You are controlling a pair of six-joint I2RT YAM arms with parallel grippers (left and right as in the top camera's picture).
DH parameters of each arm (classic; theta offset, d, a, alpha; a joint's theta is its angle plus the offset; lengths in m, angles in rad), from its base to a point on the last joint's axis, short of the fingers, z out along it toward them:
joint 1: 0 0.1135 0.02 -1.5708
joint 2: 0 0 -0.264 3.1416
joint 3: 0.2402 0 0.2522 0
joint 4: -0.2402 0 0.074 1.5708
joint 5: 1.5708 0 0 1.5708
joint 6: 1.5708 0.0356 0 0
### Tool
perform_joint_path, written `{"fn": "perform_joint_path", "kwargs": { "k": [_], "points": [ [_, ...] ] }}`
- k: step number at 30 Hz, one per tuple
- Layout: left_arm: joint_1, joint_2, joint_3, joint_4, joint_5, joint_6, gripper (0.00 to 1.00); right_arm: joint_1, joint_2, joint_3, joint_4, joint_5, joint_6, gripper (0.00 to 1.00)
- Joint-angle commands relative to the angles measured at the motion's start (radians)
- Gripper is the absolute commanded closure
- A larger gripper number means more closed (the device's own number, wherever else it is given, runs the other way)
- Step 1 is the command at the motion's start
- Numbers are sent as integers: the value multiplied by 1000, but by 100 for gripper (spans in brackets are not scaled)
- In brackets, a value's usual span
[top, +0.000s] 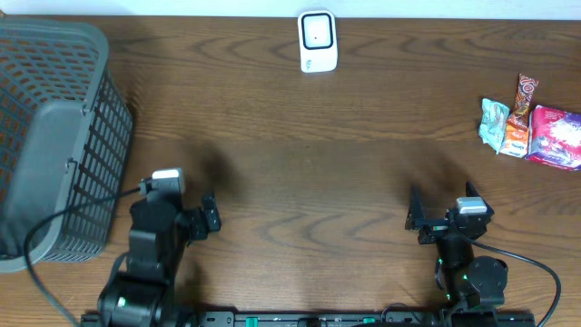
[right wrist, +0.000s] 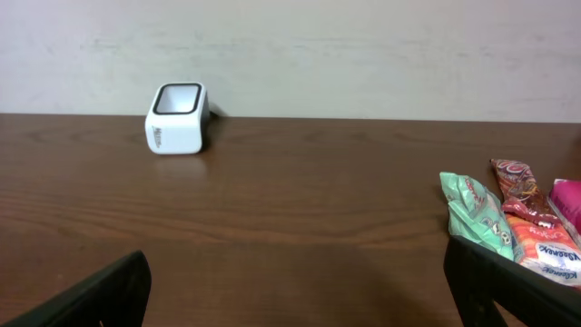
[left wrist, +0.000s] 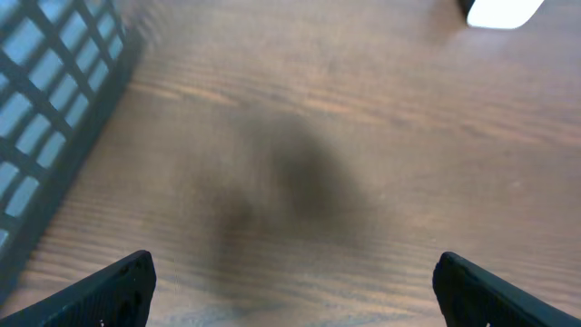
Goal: Scan the item barcode
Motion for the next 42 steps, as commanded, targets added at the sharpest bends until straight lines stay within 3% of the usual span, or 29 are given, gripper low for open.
{"fn": "perform_joint_path", "kwargs": {
  "k": [1,16,28,42],
  "points": [
    [2,-109,-23,0,13,24,2,-2,-6,-1,-4,-5,-8,1],
    [26,-379,-159,42,16,50,2,-2,-6,-1,-4,-5,-8,1],
    [105,-512,-296,257,91,50,2,-2,-6,-1,-4,-6,-8,1],
    [111,-524,-412,519,91,50,2,-2,-6,-1,-4,-5,-8,1]
  ]
}}
